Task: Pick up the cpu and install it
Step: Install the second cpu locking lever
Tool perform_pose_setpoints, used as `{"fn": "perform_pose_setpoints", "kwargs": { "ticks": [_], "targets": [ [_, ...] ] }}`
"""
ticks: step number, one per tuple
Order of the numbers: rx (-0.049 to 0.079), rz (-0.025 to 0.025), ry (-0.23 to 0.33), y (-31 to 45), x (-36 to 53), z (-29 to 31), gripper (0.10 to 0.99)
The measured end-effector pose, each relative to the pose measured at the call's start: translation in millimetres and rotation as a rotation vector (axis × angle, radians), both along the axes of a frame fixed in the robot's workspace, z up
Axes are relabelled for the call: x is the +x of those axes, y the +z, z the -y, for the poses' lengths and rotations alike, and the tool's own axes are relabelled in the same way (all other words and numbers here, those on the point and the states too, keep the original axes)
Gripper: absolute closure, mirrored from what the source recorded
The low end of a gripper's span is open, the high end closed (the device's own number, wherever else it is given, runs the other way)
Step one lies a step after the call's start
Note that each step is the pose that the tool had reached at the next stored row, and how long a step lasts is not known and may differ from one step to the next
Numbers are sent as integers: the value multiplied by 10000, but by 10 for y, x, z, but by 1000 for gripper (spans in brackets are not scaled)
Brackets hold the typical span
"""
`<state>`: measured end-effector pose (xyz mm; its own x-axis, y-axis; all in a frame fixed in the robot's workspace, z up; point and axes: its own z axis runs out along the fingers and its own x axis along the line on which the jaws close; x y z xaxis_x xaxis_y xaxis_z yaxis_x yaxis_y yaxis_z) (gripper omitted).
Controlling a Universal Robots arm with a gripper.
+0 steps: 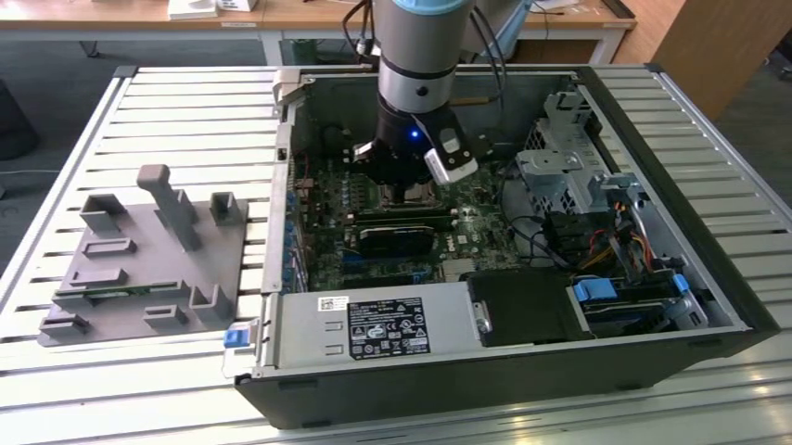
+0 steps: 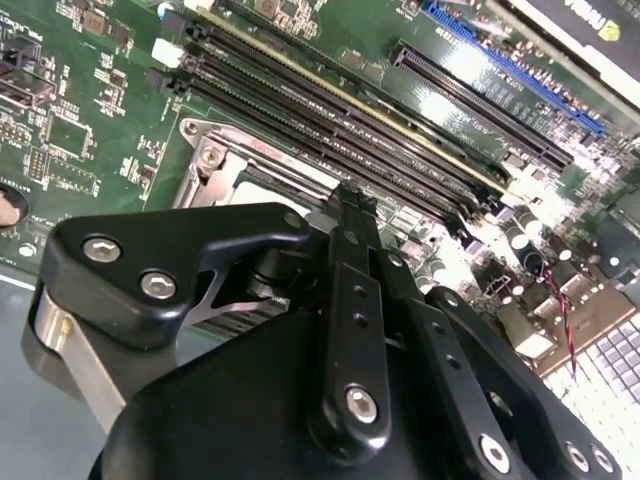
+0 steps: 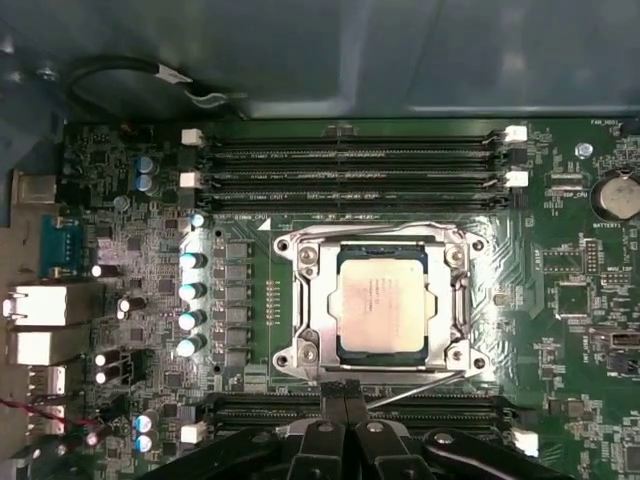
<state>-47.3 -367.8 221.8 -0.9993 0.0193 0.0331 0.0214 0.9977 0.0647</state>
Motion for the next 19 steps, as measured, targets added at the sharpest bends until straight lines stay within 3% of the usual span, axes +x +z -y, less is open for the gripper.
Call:
{"fn": "perform_pose_setpoints", "kwargs": {
  "ticks": [7, 10, 12, 19],
  "targets": [
    [558, 1, -1, -9, -7, 113, 980],
    [739, 3, -2, -9, -42, 152, 980],
    [802, 4, -1, -9, -65, 174, 980],
    [818, 4, -1, -70, -75, 193, 980]
  ]
}}
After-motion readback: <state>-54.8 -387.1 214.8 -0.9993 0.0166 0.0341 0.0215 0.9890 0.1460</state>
